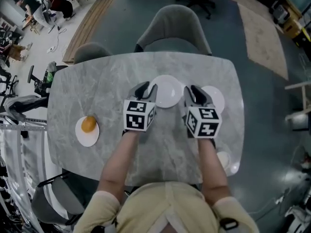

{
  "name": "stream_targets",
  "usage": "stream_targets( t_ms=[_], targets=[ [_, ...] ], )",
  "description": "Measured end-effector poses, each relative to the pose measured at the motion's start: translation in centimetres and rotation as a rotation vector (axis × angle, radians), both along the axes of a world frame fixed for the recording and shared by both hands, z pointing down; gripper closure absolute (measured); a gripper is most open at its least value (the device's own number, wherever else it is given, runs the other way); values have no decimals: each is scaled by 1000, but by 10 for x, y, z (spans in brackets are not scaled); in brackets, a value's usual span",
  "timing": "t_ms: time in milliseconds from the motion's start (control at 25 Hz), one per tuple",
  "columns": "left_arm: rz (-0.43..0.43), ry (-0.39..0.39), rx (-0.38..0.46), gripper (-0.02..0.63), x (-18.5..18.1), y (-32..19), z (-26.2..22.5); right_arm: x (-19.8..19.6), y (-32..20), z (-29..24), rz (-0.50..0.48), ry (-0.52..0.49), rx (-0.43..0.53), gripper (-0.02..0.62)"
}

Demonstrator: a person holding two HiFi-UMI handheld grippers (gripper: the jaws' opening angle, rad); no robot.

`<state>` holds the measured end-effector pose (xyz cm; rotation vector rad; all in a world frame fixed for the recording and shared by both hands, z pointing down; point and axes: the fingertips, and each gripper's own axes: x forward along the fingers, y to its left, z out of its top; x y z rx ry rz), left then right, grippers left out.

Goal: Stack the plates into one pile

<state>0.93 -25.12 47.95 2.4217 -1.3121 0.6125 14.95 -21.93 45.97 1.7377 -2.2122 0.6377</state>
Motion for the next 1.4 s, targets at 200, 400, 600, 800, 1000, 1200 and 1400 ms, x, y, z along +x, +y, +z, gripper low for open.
stream_targets(
  t_ms=[200,400,600,800,1000,1200,1400],
  targets=[
    [61,73,36,508,30,16,-29,29,21,-33,46,-4,9,526],
    [120,99,37,508,55,31,-38,69,40,-48,91,45,21,514],
    [164,104,25,508,76,46,-36,114,57,-42,110,99,-19,508],
    [195,87,5,508,89,57,-28,151,72,-18,130,106,-98,502],
    [218,68,-7,508,104,65,-22,170,78,13,119,104,-176,495],
    [234,47,-17,508,113,73,-14,181,76,43,92,92,-245,494],
    [244,24,-29,508,119,77,-7,190,70,66,78,83,-301,494]
  ],
)
